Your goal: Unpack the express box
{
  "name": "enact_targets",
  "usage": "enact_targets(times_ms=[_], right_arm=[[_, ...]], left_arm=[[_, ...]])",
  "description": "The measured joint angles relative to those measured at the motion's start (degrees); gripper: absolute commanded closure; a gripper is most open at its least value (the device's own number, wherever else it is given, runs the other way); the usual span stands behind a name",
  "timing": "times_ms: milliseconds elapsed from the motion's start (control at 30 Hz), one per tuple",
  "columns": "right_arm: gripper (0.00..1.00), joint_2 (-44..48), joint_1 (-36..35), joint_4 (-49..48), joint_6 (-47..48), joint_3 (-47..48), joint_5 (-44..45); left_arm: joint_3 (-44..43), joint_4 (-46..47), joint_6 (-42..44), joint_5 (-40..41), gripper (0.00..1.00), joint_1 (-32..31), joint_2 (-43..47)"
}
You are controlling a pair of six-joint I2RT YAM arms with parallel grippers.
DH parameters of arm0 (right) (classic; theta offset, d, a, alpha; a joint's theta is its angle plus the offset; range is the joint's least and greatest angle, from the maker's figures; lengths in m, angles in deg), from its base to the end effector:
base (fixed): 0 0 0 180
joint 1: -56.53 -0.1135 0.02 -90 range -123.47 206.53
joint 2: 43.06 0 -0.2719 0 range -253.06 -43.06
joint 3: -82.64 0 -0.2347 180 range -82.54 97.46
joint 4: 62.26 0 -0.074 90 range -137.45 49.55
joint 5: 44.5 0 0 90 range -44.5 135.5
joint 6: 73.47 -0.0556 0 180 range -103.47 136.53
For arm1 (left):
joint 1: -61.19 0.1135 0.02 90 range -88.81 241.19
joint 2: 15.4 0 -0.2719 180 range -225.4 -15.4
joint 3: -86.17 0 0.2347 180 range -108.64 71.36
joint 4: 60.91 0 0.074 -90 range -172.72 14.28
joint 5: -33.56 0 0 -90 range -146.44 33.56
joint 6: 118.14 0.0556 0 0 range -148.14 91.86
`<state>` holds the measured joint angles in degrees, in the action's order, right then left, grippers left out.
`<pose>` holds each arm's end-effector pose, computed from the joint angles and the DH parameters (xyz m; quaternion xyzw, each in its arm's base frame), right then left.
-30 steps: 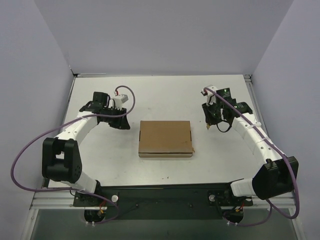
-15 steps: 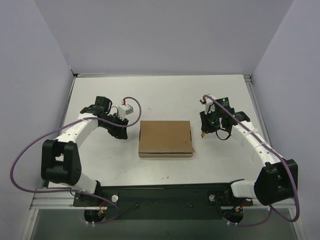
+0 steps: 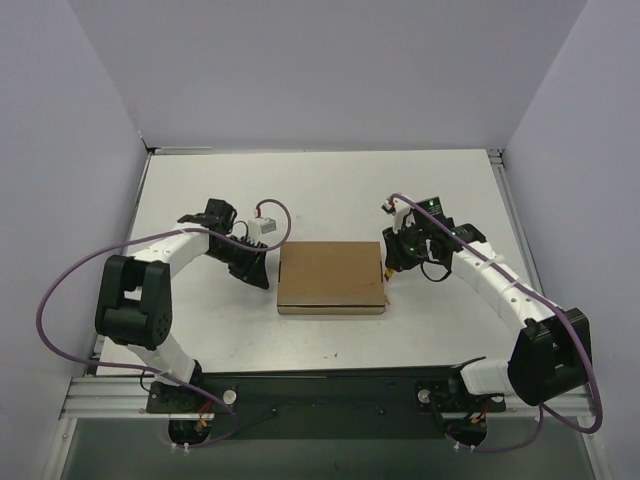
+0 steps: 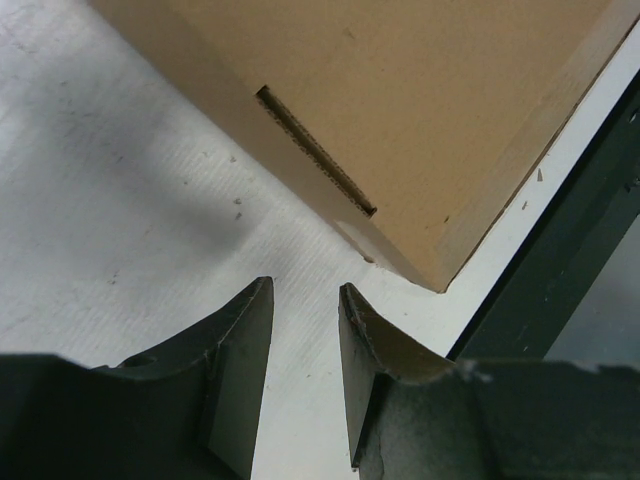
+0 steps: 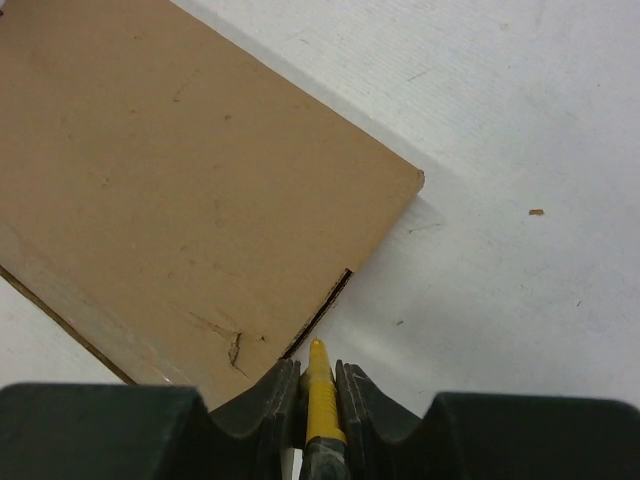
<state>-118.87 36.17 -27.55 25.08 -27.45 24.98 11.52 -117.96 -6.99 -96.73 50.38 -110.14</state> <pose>0.2581 0.1166 0.2709 -0.2952 0.8471 0.2033 0.3923 0.2769 -0.0895 0.1904 0.2939 0.8863 -0.3314 0.1355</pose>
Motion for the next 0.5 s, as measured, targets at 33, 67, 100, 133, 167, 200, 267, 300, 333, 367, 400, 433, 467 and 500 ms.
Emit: enact_targets(times_ms=[33,67,100,133,167,200,267,300,333,367,400,433,467,500], right_arm=[[1.0,-0.4,0.0,0.0,0.0,0.0,0.1],[1.0,-0.6,0.1,0.1,0.0,0.2,0.2],[1.0,-0.8,0.2,0.2,0.0,0.4,0.3],[1.0,-0.9,0.5,0.3,0.0,0.7,0.3],[1.0,-0.9,0.9,0.5,-0.1,1.2,0.5],[1.0,-0.9,1.4,0.8,-0.2,1.9,0.6],[1.0,-0.9,2.6,0.9,-0.2,3.4,1.2],[1.0,-0.9,3.0,0.9,-0.3,4.0,1.9],[1.0,-0.9,3.4,0.9,-0.3,4.5,2.7],[1.0,-0.9,3.7,0.8,-0.5,5.0,4.0],[1.0,-0.9,4.0,0.7,-0.5,5.2,4.7],[1.0,-0.9,4.3,0.6,-0.5,5.4,5.5],[1.0,-1.0,4.5,0.7,-0.4,5.6,6.2],[1.0,-1.2,4.6,0.7,-0.4,6.0,6.6]], left_arm=[[0.0,0.0,0.0,-0.2,0.57,-0.5,-0.4],[0.0,-0.1,0.0,-0.3,0.57,-0.9,-0.7],[-0.1,-0.2,0.0,-0.3,0.57,-1.3,-0.9],[-0.3,-0.4,0.0,-0.2,0.56,-1.5,-0.9],[-0.6,-0.7,0.0,0.1,0.55,-1.5,-0.9],[-1.1,-1.0,0.0,0.6,0.51,-1.4,-0.9],[-2.0,-1.1,0.0,1.9,0.48,-1.1,-0.5],[-2.1,-1.0,-0.2,2.9,0.46,-1.0,-0.1],[-2.2,-1.0,-0.8,3.8,0.46,-0.9,0.4],[-2.2,-1.1,-1.2,4.5,0.46,-0.7,1.0],[-2.2,-1.2,-1.8,4.9,0.46,-0.6,1.5],[-2.2,-1.2,-2.5,5.0,0.46,-0.5,2.0],[-2.2,-1.3,-3.0,5.1,0.46,-0.4,2.3],[-2.2,-1.3,-3.7,5.1,0.46,-0.4,2.5]])
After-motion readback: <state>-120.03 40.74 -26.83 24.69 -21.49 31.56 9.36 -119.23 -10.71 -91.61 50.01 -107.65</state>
